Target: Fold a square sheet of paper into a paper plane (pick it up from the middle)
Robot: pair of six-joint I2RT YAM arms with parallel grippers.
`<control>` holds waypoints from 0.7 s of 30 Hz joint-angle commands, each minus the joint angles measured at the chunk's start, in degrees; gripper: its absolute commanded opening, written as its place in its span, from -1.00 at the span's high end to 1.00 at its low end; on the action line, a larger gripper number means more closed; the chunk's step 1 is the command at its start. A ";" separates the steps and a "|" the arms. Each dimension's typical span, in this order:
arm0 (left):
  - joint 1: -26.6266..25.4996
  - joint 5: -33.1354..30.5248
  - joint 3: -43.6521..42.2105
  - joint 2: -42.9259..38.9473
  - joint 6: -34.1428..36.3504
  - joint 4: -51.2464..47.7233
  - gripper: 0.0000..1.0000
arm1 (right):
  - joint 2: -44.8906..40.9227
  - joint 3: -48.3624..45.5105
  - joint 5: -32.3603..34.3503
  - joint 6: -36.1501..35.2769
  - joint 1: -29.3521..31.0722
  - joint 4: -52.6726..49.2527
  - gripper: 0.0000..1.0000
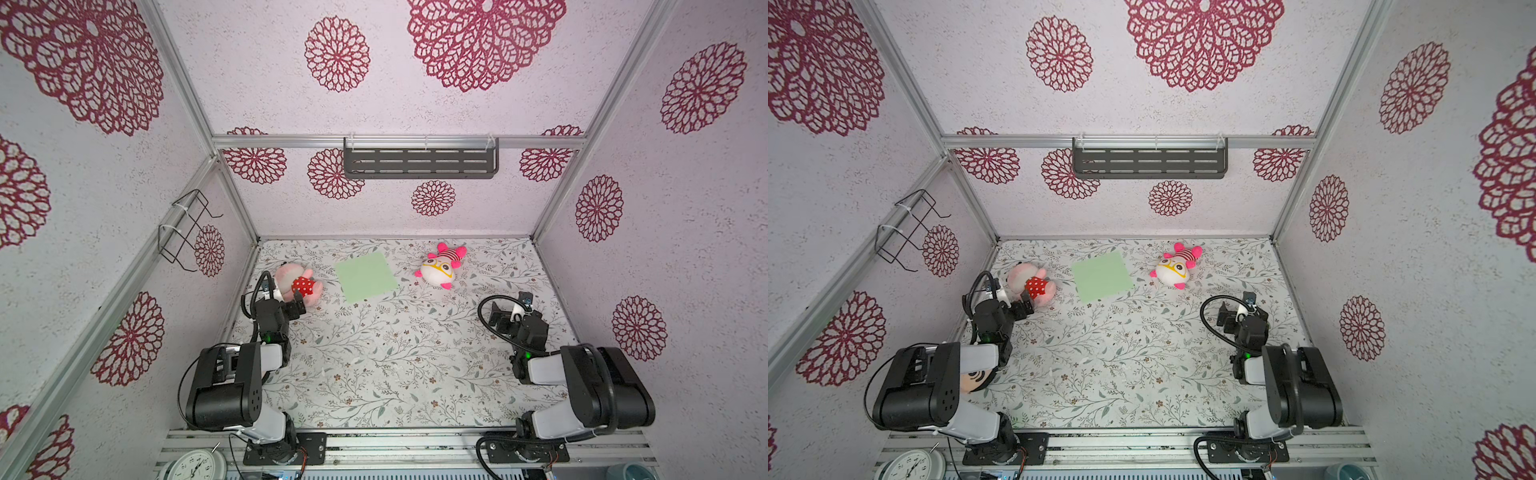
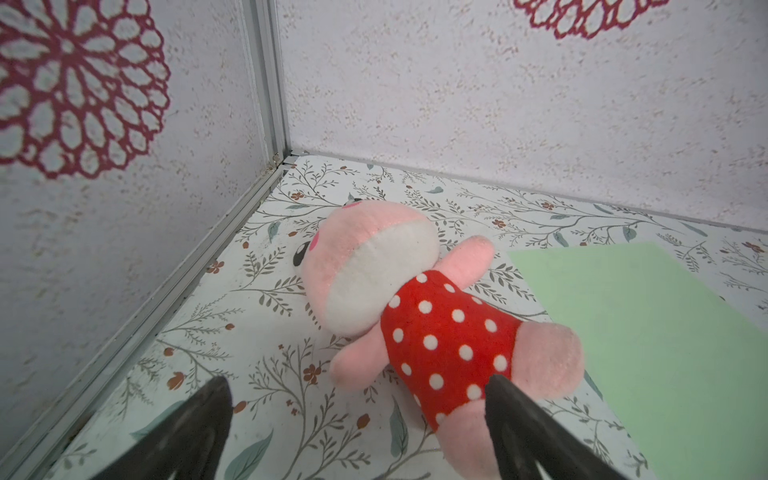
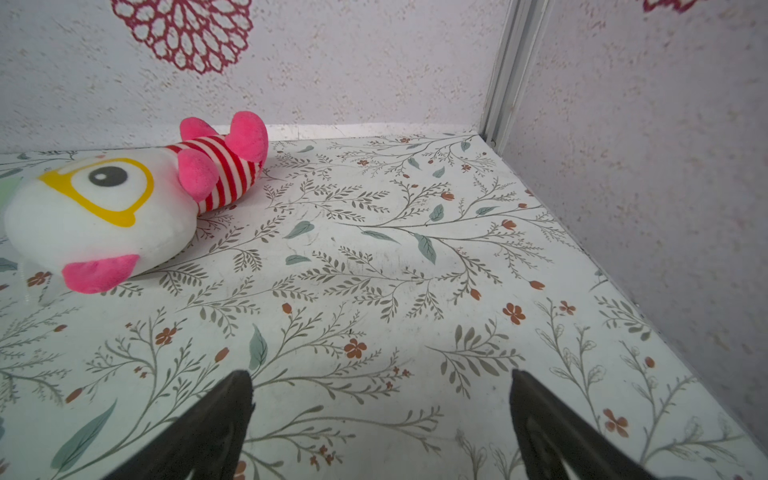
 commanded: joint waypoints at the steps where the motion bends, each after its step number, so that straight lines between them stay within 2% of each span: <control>1: 0.03 -1.07 1.12 -7.53 0.02 -5.76 -0.95 | -8.27 5.47 2.43 -0.01 0.85 -10.25 -0.98; 3: -1.06 -2.52 3.32 -11.55 0.14 -12.12 -0.95 | -12.01 8.53 2.30 4.62 1.08 -17.34 -0.98; 5: -2.24 -4.20 5.49 -15.54 -3.63 -16.98 -0.95 | -15.00 12.33 2.82 9.52 2.09 -25.29 -0.87; 7: -3.35 -3.94 9.29 -18.74 -9.05 -24.38 -0.95 | -16.34 15.02 6.71 14.77 4.13 -30.23 -0.89; 10: -7.82 -5.51 15.28 -20.87 -14.25 -34.73 -0.95 | -15.96 18.96 5.36 19.34 7.97 -35.91 -0.98; 15: -14.10 -1.38 23.74 -17.42 -22.49 -44.58 -0.95 | -7.65 28.64 -2.80 25.32 15.50 -45.76 -0.98; 18: -15.42 6.23 26.69 -13.73 -27.45 -46.10 -0.95 | -0.65 33.98 -4.68 28.30 21.76 -46.95 -0.96; 21: -16.20 11.04 27.80 -10.32 -29.98 -46.11 -0.95 | 7.75 41.03 -7.04 29.80 27.60 -48.05 -0.90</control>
